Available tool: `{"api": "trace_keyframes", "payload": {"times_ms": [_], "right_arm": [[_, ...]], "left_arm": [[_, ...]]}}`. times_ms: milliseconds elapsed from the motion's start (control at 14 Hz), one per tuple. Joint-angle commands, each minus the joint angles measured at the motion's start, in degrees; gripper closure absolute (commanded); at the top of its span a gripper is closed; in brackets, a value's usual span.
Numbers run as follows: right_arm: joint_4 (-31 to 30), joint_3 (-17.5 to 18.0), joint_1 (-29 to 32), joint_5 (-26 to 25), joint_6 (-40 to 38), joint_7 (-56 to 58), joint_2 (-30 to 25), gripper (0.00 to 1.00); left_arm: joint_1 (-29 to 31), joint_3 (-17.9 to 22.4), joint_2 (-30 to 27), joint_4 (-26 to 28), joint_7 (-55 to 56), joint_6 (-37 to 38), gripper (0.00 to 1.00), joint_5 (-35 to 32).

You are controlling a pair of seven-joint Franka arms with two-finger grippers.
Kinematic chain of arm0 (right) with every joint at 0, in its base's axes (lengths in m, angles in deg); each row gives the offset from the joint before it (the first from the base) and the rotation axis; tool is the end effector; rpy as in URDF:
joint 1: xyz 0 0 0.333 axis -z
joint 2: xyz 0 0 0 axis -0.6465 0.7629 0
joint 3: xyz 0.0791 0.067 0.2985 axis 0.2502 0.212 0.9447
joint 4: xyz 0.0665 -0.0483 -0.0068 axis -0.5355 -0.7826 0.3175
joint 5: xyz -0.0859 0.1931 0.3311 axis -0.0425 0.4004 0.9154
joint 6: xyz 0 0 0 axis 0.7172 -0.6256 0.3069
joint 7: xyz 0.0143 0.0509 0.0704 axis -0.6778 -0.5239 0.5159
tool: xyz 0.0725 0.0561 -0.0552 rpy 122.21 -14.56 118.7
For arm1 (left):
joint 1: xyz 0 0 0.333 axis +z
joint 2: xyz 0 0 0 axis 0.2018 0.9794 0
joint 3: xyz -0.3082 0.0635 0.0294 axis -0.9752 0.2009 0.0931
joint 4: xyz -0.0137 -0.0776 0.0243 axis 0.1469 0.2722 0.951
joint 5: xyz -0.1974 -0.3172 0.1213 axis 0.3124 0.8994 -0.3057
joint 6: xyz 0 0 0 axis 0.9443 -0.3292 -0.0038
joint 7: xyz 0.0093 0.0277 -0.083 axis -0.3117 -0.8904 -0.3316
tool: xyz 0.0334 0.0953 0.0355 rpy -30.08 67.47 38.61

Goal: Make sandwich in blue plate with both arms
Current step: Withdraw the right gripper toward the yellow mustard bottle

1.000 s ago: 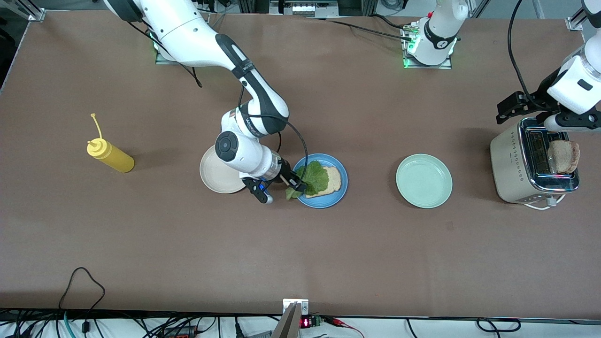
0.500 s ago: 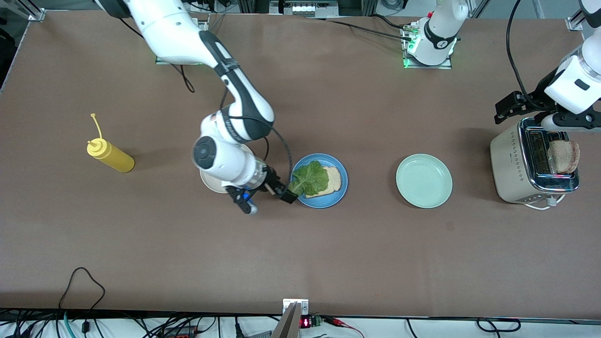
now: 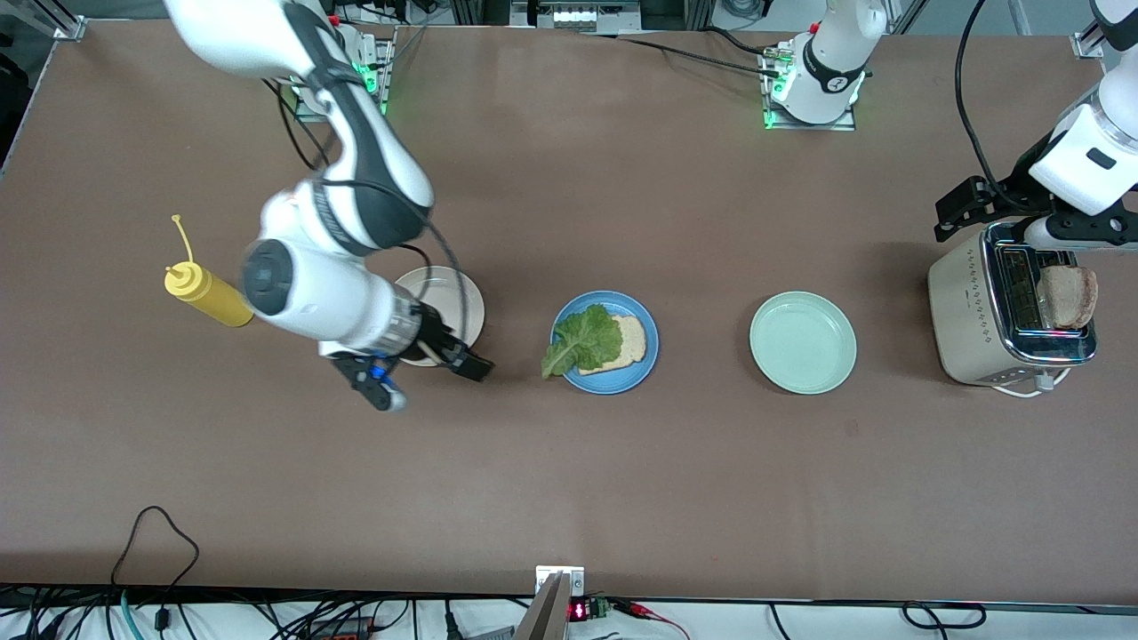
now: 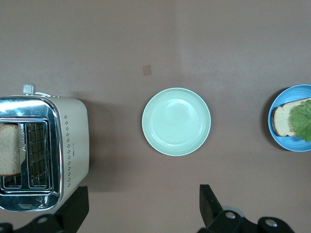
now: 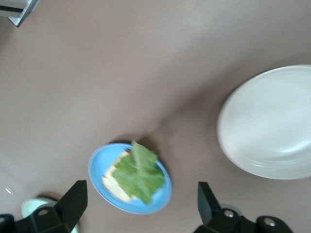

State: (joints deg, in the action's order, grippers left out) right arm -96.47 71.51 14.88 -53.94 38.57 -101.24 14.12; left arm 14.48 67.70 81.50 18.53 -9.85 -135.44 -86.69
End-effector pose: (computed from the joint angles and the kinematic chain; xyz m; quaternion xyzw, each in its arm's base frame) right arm 0.6609 0.3007 0.4021 -0.9360 0.3026 0.0888 0.1564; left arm 0.5465 -0.0236 0.5863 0.9999 0.0000 0.0143 0.0042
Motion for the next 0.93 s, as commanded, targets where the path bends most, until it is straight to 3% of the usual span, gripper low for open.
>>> {"api": "trace_keyframes", "payload": {"times_ms": [0, 286, 857], "right_arm": [[-0.99, 0.28, 4.29, -0.89, -8.95, 7.0, -4.43, 0.0], [-1.51, -4.55, 6.41, -3.51, -20.13, 19.55, -7.94, 0.0], [-23.55, -4.12, 19.49, -14.5, -19.88, 51.9, -26.66, 0.0]], "left_arm": [[0.5, -0.38, -0.71, 0.34, 0.07, 0.89, 0.0, 0.09], [0.33, -1.0, -0.89, 0.52, -0.19, 0.98, 0.0, -0.43], [1.38, -0.91, -0.8, 0.52, -0.1, 0.89, 0.0, -0.17]]}}
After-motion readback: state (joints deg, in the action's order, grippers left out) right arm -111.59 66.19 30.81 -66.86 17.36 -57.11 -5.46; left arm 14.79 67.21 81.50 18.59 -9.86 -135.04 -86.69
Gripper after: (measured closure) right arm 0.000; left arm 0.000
